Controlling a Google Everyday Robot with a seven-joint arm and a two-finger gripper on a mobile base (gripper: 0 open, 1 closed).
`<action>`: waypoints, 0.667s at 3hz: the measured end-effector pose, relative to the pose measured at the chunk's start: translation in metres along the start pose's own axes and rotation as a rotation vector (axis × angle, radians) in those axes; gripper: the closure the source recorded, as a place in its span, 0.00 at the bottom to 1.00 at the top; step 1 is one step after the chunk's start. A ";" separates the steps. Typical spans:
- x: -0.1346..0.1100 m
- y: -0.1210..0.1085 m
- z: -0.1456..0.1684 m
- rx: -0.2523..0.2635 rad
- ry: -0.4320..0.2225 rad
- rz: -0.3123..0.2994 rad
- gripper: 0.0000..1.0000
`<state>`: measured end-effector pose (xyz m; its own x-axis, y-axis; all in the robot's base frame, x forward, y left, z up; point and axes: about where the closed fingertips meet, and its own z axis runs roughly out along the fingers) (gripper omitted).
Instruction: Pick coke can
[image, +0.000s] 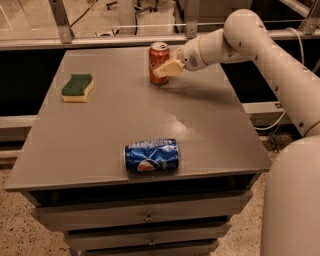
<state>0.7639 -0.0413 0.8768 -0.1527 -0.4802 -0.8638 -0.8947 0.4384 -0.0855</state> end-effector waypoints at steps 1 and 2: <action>-0.011 0.017 0.002 -0.077 -0.040 0.009 0.70; -0.040 0.038 -0.020 -0.148 -0.110 -0.036 0.94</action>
Offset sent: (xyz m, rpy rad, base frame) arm -0.0742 0.0152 0.1039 0.1751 -0.0875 0.2820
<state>0.7281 -0.0208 0.9184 -0.0804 -0.4041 -0.9112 -0.9519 0.3022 -0.0500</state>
